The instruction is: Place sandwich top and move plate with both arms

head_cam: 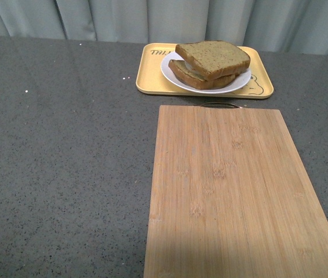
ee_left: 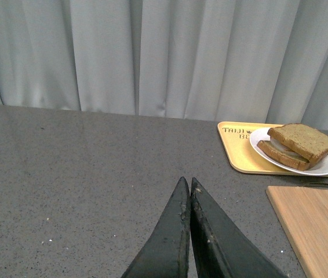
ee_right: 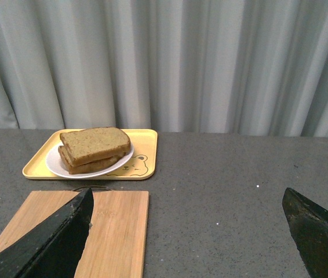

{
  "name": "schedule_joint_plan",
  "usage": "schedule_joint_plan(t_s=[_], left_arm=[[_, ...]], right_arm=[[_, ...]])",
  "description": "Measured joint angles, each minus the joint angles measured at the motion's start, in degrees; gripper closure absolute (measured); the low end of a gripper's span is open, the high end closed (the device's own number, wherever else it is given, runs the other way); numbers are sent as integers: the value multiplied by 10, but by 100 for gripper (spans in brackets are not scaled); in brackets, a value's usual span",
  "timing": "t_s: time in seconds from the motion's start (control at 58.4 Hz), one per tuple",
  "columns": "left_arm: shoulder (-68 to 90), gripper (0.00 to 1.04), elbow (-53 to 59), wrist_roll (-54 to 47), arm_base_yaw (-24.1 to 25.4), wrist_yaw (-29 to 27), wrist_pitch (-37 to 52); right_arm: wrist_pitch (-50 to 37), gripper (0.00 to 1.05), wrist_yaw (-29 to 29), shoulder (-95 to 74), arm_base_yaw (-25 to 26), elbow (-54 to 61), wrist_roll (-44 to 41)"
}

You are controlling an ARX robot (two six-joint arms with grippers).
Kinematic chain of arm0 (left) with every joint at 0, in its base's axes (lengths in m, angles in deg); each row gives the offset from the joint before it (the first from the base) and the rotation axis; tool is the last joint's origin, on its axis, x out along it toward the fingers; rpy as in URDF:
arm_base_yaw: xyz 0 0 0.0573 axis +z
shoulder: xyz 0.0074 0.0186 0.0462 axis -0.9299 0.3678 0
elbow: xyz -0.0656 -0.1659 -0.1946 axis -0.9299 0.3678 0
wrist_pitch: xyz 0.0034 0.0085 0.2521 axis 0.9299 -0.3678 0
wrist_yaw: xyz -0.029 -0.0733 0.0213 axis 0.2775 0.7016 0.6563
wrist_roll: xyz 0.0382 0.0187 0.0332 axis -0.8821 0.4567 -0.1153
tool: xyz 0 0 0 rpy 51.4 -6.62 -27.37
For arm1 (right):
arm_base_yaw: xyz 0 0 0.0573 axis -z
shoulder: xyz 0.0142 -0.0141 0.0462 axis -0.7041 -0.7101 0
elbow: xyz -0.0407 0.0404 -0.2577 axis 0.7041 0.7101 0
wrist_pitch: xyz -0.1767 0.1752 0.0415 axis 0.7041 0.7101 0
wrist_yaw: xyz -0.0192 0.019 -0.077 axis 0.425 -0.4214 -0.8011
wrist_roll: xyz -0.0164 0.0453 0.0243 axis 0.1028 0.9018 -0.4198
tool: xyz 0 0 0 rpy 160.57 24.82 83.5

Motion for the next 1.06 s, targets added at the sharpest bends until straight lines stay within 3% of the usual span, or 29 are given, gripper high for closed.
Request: schedule_joint_plan(t_s=[0.068,0.171,0.325,0.479,0.651,1.062], left_arm=[[-64,101,0,0,0,0,-85],[-97,99,0,0,0,0,-100],[-97,72,0,0,0,0,-101],[-98,36,0,0,0,0,-101],[-98,7,0,0,0,0,-101],[-98,7,0,0,0,0,-101]], right_arm=[[0,9,0,0,0,0,0],[0,9,0,0,0,0,0],[0,9,0,0,0,0,0],[0,9,0,0,0,0,0],[0,9,0,0,0,0,0],[0,9,0,0,0,0,0]])
